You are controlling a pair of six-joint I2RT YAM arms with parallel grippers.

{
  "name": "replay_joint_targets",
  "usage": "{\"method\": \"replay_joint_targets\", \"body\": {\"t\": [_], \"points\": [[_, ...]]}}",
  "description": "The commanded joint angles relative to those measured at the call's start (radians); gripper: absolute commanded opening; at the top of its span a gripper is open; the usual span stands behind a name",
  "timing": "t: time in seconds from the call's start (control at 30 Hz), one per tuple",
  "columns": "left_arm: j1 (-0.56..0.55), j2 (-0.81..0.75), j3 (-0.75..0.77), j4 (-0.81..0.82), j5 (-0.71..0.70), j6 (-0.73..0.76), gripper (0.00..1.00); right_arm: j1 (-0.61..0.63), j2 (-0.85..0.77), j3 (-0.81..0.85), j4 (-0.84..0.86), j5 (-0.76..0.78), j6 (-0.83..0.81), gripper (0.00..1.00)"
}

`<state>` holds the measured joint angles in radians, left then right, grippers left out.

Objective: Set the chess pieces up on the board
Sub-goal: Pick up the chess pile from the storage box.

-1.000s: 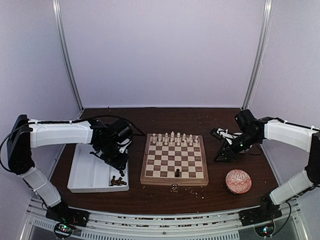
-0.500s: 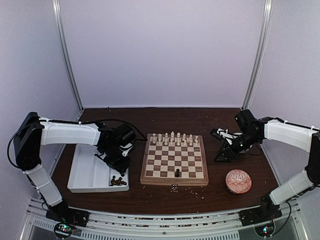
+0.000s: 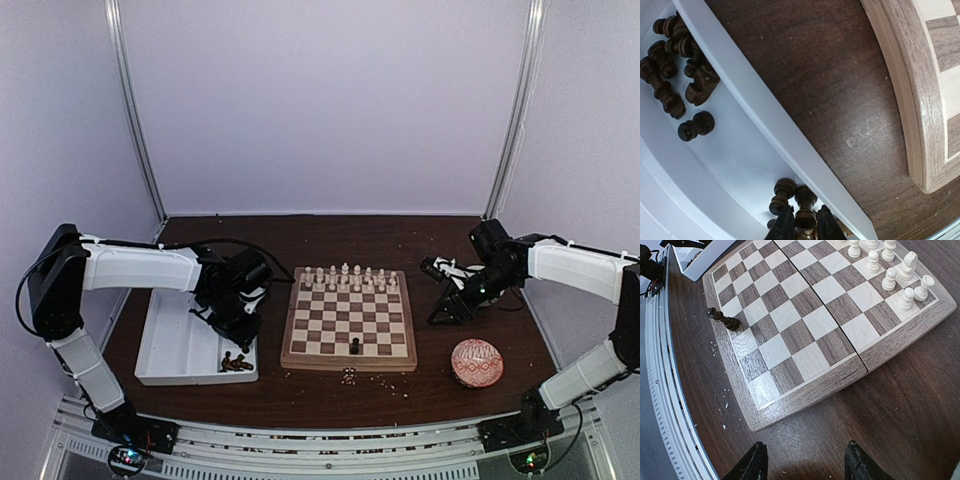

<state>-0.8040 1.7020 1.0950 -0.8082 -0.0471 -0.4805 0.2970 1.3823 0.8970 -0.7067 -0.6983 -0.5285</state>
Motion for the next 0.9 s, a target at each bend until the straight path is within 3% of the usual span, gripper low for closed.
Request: {"method": "replay_joint_targets", "body": {"t": [0.0, 0.13, 0.27, 0.57, 0.87], "points": [[0.004, 0.016, -0.023, 0.010, 0.028, 0.017, 0.15, 0.002, 0.009, 0.025, -0.008, 0.011, -0.010, 0.53], [0.005, 0.013, -0.022, 0.007, 0.036, 0.032, 0.11, 0.002, 0.010, 0.025, -0.008, 0.011, -0.010, 0.53], [-0.002, 0.002, -0.013, -0.023, -0.004, 0.038, 0.21, 0.002, 0.011, 0.022, -0.008, 0.013, -0.010, 0.53], [-0.014, -0.058, -0.003, -0.060, -0.012, 0.039, 0.14, 0.003, 0.018, 0.027, -0.010, 0.010, -0.009, 0.53], [-0.014, 0.000, 0.035, -0.050, -0.037, 0.074, 0.15, 0.003, 0.012, 0.026, -0.011, 0.012, -0.010, 0.53]]}}
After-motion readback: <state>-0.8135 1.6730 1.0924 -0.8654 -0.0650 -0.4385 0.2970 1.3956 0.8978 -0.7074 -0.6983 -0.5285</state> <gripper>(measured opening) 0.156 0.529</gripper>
